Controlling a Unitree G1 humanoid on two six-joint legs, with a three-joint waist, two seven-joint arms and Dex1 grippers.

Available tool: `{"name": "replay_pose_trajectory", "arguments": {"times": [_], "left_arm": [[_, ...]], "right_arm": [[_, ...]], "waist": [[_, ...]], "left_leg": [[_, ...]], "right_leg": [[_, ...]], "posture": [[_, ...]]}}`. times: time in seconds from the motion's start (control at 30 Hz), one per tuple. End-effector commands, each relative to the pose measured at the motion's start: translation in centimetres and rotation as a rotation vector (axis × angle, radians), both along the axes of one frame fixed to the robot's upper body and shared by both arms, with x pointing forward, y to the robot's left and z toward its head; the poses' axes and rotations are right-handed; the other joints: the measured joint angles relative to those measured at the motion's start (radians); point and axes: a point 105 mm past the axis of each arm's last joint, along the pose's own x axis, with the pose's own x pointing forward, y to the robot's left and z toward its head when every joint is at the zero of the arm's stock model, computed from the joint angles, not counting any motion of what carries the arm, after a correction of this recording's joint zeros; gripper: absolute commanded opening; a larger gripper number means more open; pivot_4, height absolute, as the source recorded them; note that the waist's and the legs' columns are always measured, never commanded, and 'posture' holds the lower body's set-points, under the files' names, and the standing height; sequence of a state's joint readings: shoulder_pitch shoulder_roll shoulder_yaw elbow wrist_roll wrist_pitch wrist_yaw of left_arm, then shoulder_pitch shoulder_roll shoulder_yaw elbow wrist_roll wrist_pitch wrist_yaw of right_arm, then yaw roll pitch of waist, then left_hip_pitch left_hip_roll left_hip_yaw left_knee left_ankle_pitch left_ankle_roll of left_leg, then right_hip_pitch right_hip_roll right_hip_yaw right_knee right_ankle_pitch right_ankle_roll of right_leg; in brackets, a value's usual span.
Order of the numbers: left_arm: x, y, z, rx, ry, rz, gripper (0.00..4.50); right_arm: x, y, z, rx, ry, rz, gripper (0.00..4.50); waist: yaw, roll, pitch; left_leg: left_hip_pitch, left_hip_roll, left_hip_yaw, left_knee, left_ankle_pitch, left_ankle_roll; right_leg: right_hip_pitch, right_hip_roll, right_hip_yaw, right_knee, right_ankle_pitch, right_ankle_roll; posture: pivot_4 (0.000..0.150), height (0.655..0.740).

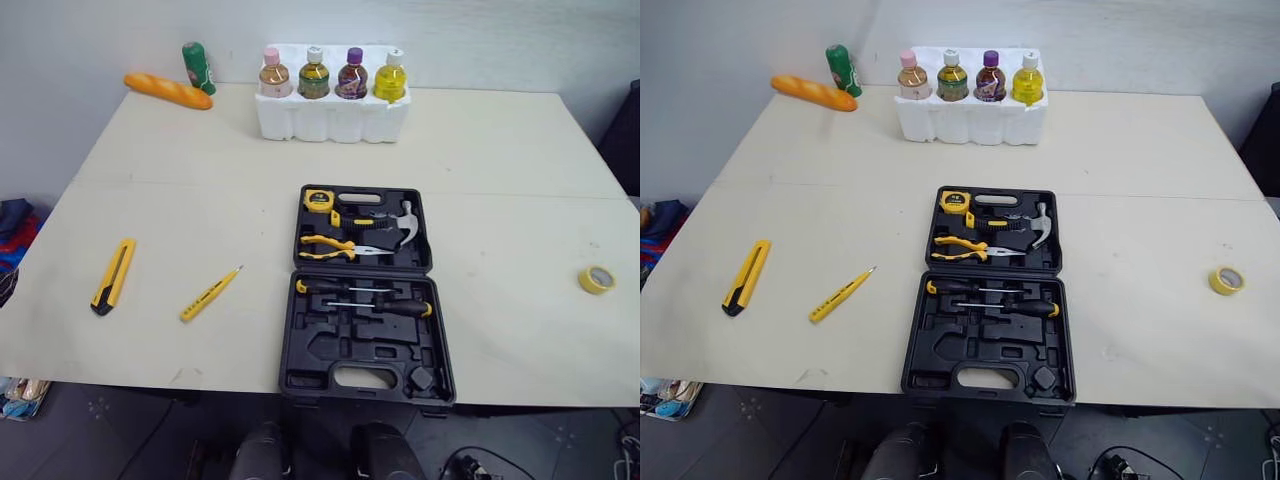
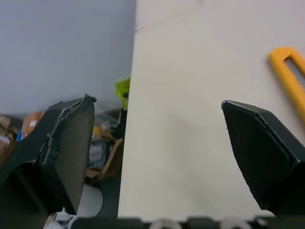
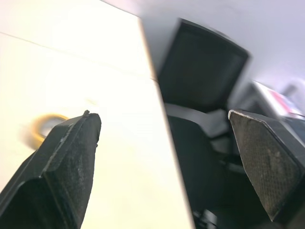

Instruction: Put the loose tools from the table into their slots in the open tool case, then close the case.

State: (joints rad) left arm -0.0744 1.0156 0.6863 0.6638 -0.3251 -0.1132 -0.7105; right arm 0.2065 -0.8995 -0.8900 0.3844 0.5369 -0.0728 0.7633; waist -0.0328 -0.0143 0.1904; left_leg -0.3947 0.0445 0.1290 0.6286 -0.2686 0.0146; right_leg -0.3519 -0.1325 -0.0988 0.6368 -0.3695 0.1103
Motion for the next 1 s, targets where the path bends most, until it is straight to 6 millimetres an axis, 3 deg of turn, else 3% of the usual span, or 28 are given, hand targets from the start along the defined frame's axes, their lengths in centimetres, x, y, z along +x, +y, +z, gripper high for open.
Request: {"name": "replay_pose_trajectory", "arguments": {"times": [0.03, 0.13, 0.27, 0.33, 0.4, 0.5, 0.57, 0.7, 0.8, 0.9, 1.0], "left_arm": [[1.0, -2.7, 0.9, -0.028, -0.008, -0.123, 4.50], [1.4, -5.0, 0.9, -0.093, 0.005, -0.188, 4.50], [1.6, -10.7, 0.7, -0.126, 0.095, -0.410, 4.50], [1.4, -12.1, 0.3, -0.132, 0.172, -0.466, 4.50], [0.9, -14.7, -0.3, -0.198, 0.282, -0.571, 4.50], [0.6, -17.1, -1.1, -0.218, 0.418, -0.626, 4.50], [0.3, -18.5, -1.7, -0.259, 0.488, -0.649, 4.50], [1.8, -19.9, -2.8, -0.265, 0.477, -0.557, 4.50], [2.6, -20.2, -3.4, -0.273, 0.476, -0.494, 4.50], [3.0, -21.0, -4.5, -0.211, 0.511, -0.469, 4.50], [3.4, -22.1, -4.9, -0.228, 0.549, -0.504, 4.50]], "right_arm": [[3.5, 5.3, 0.5, 0.063, -0.019, 0.238, 4.48], [5.1, 8.5, 1.0, 0.066, -0.055, 0.376, 4.48], [6.7, 13.5, 1.0, 0.075, 0.037, 0.663, 4.48], [7.0, 15.2, 1.1, 0.074, 0.061, 0.766, 4.48], [6.6, 18.3, 1.1, 0.151, 0.164, 0.974, 4.48], [6.7, 23.3, 1.6, 0.018, 0.144, 1.190, 4.48], [6.3, 25.6, 1.4, -0.031, 0.126, 1.297, 4.48], [4.8, 28.8, 1.9, -0.037, 0.008, 1.483, 4.48], [4.1, 29.7, 1.8, -0.050, -0.030, 1.539, 4.48], [2.1, 31.2, 0.5, -0.049, 0.057, 1.692, 4.48], [1.9, 31.7, -0.1, -0.057, 0.086, 1.726, 4.48]], "waist": [[-0.004, -0.001, 0.000], [-0.004, -0.001, 0.000], [0.001, -0.001, 0.000], [0.003, -0.001, 0.000], [0.005, -0.001, 0.000], [0.004, -0.002, 0.001], [0.003, -0.002, 0.001], [0.007, -0.002, 0.001], [0.008, -0.004, 0.002], [0.008, -0.009, 0.002], [0.008, -0.009, 0.002]], "left_leg": [[0.001, 0.001, 0.001, 0.000, 0.000, 0.000], [0.001, 0.001, 0.001, 0.001, 0.000, 0.000], [-0.001, 0.001, 0.003, 0.001, 0.001, -0.003], [-0.001, 0.000, 0.005, 0.002, 0.001, -0.003], [0.000, 0.001, 0.005, 0.003, 0.001, -0.002], [0.000, 0.001, 0.005, 0.003, 0.000, -0.001], [0.000, 0.001, 0.006, 0.002, 0.000, -0.001], [0.000, 0.002, 0.006, 0.002, 0.001, -0.004], [-0.001, 0.001, 0.006, 0.003, 0.000, -0.003], [-0.002, 0.000, 0.006, 0.005, 0.000, -0.002], [-0.002, 0.001, 0.006, 0.005, 0.000, -0.002]], "right_leg": [[0.000, 0.000, 0.000, 0.001, 0.000, 0.000], [-0.001, 0.000, 0.004, 0.002, 0.000, 0.000], [-0.004, 0.000, 0.009, 0.005, 0.000, 0.000], [-0.004, 0.000, 0.011, 0.005, 0.000, 0.000], [-0.004, 0.000, 0.012, 0.005, 0.000, 0.000], [-0.004, 0.001, 0.013, 0.006, 0.000, -0.001], [-0.005, 0.001, 0.014, 0.006, 0.000, -0.001], [-0.006, 0.002, 0.015, 0.006, 0.000, -0.002], [-0.006, 0.002, 0.015, 0.006, 0.000, -0.001], [-0.006, 0.001, 0.016, 0.006, 0.000, -0.001], [-0.006, 0.001, 0.016, 0.006, 0.000, -0.001]], "posture": [[0.150, 0.7400], [0.150, 0.7400], [0.150, 0.7400], [0.150, 0.7400], [0.150, 0.7400], [0.150, 0.7400], [0.150, 0.7400], [0.150, 0.7400], [0.150, 0.7400], [0.150, 0.7400], [0.150, 0.7400]]}}
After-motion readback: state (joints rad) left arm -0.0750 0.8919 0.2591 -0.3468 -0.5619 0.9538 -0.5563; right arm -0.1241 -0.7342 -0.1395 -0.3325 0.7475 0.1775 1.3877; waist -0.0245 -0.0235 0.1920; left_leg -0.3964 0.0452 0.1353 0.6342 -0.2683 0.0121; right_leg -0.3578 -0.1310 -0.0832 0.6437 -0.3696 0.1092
